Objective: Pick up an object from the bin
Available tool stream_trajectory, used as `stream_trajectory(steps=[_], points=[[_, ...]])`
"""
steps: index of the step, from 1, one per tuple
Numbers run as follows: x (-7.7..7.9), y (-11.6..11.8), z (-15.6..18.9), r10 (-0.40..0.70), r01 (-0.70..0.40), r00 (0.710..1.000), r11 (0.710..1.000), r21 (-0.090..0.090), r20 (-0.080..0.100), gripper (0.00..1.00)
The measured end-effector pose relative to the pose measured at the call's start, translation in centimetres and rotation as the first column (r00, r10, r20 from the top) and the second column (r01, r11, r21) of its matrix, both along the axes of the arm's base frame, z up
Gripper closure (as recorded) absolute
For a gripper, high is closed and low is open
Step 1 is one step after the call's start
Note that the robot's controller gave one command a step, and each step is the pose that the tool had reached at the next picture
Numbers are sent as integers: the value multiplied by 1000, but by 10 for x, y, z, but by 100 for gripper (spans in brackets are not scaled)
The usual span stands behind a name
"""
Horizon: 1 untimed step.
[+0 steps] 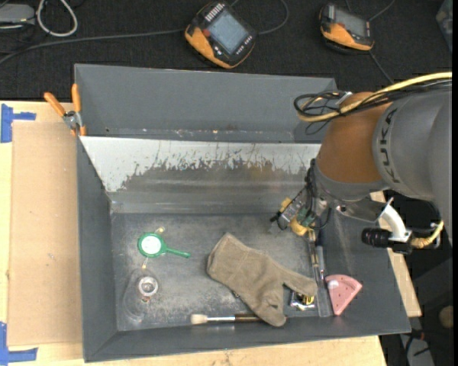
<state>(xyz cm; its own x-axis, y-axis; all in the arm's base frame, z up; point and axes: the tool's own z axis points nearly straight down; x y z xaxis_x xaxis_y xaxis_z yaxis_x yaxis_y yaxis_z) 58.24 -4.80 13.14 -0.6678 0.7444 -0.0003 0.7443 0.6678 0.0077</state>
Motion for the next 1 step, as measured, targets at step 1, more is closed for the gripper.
stream_trajectory(steps=[1], points=[[-1,0,13,2,-2,1000,1000,0,-3,100]])
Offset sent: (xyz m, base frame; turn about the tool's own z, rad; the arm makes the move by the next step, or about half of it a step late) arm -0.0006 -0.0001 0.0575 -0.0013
